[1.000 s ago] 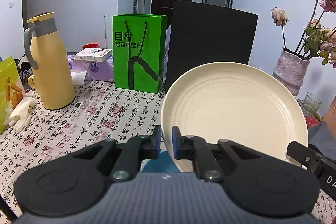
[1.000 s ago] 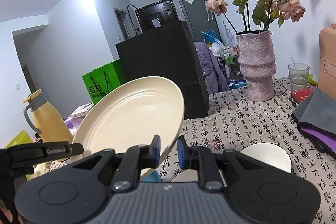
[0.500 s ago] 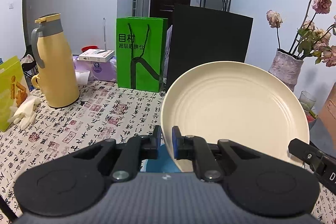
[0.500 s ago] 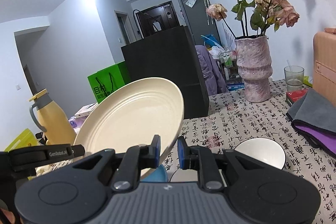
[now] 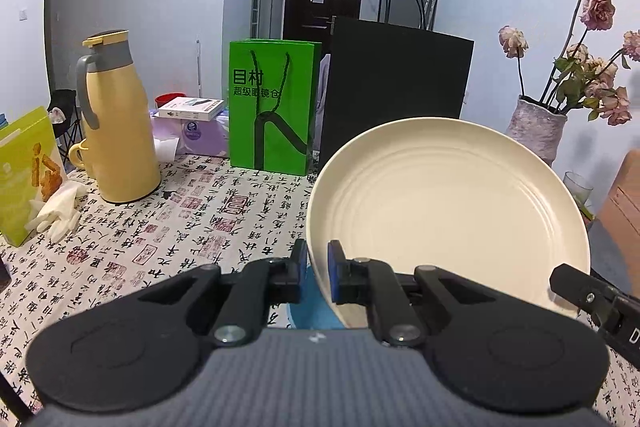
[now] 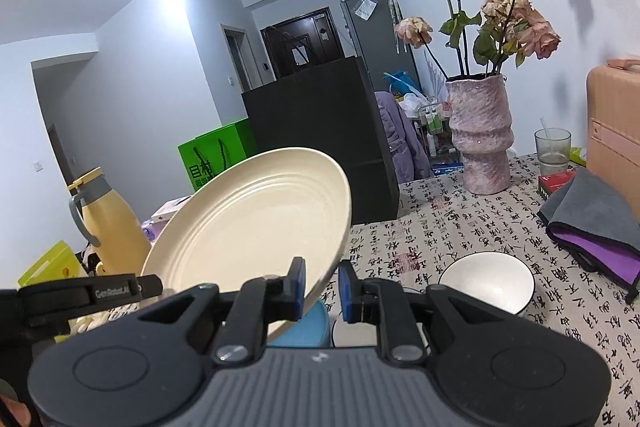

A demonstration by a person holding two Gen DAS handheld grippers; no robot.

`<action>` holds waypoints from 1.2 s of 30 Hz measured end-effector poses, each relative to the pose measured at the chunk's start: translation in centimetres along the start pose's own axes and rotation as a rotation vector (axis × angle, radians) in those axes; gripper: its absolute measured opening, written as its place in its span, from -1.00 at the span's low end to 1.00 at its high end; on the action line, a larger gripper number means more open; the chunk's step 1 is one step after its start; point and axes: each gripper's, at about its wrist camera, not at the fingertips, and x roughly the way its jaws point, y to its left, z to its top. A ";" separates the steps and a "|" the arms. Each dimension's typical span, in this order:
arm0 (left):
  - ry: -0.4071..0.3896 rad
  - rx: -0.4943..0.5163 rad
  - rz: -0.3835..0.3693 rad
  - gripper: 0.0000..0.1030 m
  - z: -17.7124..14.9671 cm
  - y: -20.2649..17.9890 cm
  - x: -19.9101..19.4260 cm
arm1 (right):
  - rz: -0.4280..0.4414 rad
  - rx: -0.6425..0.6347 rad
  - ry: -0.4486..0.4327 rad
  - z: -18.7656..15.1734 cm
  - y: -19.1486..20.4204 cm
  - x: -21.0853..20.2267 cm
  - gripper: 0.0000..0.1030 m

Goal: Organize plates and bowls
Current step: 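Carry the held cream plate with both grippers toward the blue bowl, then lower the held cream plate over the stacked cream plates with both grippers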

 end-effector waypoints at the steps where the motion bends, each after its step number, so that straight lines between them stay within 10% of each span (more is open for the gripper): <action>1: -0.001 -0.001 -0.001 -0.78 -0.1 0.1 -0.2 | 0.000 -0.002 -0.001 -0.1 0.1 -0.2 -0.67; 36: -0.050 -0.011 -0.029 -0.78 -3.4 1.6 -7.3 | -0.002 -0.006 -0.031 -3.1 1.4 -7.1 -0.67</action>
